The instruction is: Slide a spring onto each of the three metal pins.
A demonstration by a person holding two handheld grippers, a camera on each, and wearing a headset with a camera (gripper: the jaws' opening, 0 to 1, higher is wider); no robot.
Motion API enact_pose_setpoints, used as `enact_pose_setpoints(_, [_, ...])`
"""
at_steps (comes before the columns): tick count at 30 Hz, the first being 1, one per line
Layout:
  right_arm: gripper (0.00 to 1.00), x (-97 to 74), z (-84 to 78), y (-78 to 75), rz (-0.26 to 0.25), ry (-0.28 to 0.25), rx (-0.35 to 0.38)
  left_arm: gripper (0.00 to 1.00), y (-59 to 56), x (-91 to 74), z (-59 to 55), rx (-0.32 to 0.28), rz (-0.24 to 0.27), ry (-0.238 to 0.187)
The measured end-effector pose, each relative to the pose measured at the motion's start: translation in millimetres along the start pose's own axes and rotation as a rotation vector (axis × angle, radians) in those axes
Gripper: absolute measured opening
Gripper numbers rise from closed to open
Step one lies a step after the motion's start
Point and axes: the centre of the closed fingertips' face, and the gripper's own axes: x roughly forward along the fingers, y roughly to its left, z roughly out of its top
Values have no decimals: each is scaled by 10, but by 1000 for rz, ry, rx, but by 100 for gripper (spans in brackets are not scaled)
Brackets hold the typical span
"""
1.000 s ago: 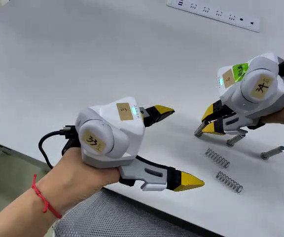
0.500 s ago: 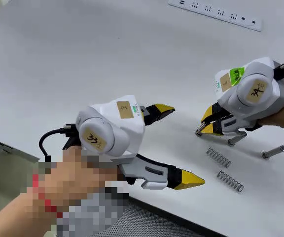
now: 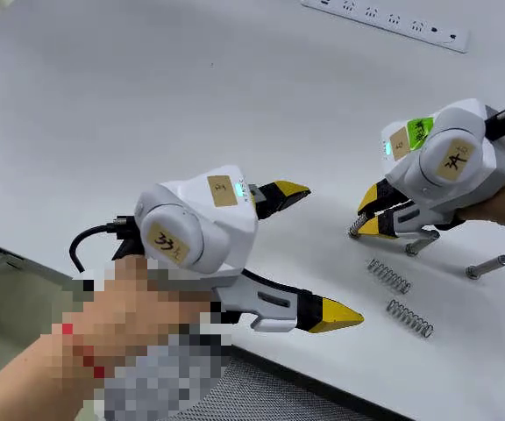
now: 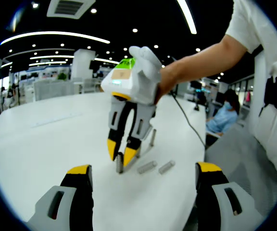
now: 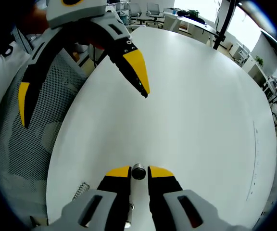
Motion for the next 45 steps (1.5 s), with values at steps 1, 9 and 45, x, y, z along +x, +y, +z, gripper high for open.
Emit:
enact_pose_setpoints(1, [16, -5, 8, 6, 0, -1, 1, 89, 0, 0, -1, -1, 0, 0])
enact_pose_setpoints(9, [20, -24, 21, -39, -10, -28, 25, 90, -8, 0, -29, 8, -3, 15])
enact_pose_setpoints(45, [63, -976, -244, 228, -225, -336, 314, 97, -32, -152, -163, 131, -49, 163])
